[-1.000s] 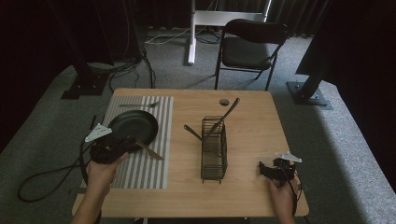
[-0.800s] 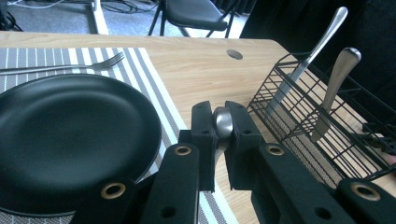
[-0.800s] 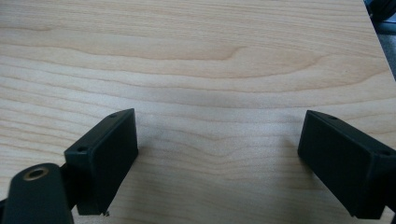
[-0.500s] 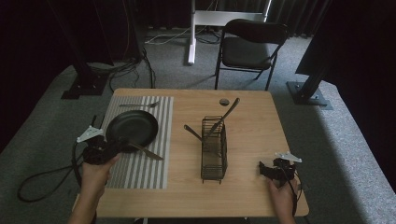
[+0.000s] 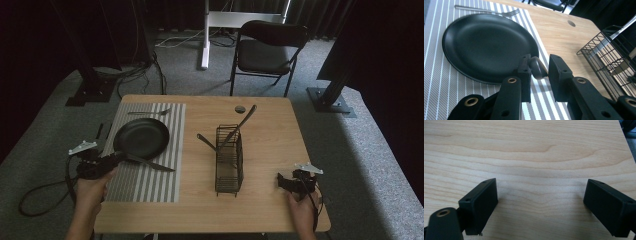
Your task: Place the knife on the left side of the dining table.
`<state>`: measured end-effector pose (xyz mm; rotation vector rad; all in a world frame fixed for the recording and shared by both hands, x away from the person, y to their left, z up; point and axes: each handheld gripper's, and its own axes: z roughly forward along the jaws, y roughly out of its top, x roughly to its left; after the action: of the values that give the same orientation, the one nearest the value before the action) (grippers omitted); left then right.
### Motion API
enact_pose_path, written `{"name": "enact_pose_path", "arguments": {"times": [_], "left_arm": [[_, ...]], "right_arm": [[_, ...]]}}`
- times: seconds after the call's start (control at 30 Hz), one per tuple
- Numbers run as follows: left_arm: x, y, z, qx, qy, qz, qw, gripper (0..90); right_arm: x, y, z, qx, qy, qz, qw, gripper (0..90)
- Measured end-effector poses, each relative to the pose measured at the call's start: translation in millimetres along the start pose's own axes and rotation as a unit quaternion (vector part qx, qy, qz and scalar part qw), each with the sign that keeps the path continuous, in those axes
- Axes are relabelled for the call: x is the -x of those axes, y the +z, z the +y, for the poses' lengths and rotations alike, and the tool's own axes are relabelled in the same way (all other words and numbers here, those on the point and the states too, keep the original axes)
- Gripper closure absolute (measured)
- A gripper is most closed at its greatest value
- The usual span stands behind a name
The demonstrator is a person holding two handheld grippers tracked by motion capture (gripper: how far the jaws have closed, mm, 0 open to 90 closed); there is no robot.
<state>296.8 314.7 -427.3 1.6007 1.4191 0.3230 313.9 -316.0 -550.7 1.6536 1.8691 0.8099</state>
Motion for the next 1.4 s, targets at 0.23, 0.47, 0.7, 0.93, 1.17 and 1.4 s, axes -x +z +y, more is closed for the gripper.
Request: {"name": "enact_pose_path", "arguments": {"times": [0.23,0.47,0.7,0.93,1.17,1.4], "left_arm": [[-18.9,1.8,-6.9,-0.008,-0.022,0.010,0.9997,69.5],[-30.7,3.6,-10.6,-0.010,-0.035,0.013,0.9992,67.8],[-41.8,3.1,-15.8,-0.013,-0.047,0.029,0.9984,67.8],[-56.8,8.2,-25.0,-0.034,-0.067,0.029,0.9967,64.7],[-67.8,13.0,-31.7,-0.052,-0.072,0.027,0.9957,61.6],[-77.8,27.7,-41.3,-0.069,-0.067,0.049,0.9942,55.0]], "right_arm": [[0.0,0.0,0.0,0.000,0.000,0.000,1.0000,11.2],[-0.1,0.0,0.0,0.000,0.001,0.000,1.0000,11.2],[-0.1,0.0,0.0,0.000,0.001,0.000,1.0000,11.2],[-0.2,0.0,0.0,0.000,0.001,0.000,1.0000,11.2],[-0.2,0.0,0.0,0.000,0.001,0.000,1.0000,11.2],[-0.2,0.0,0.0,0.000,0.001,0.000,1.0000,11.2]]}}
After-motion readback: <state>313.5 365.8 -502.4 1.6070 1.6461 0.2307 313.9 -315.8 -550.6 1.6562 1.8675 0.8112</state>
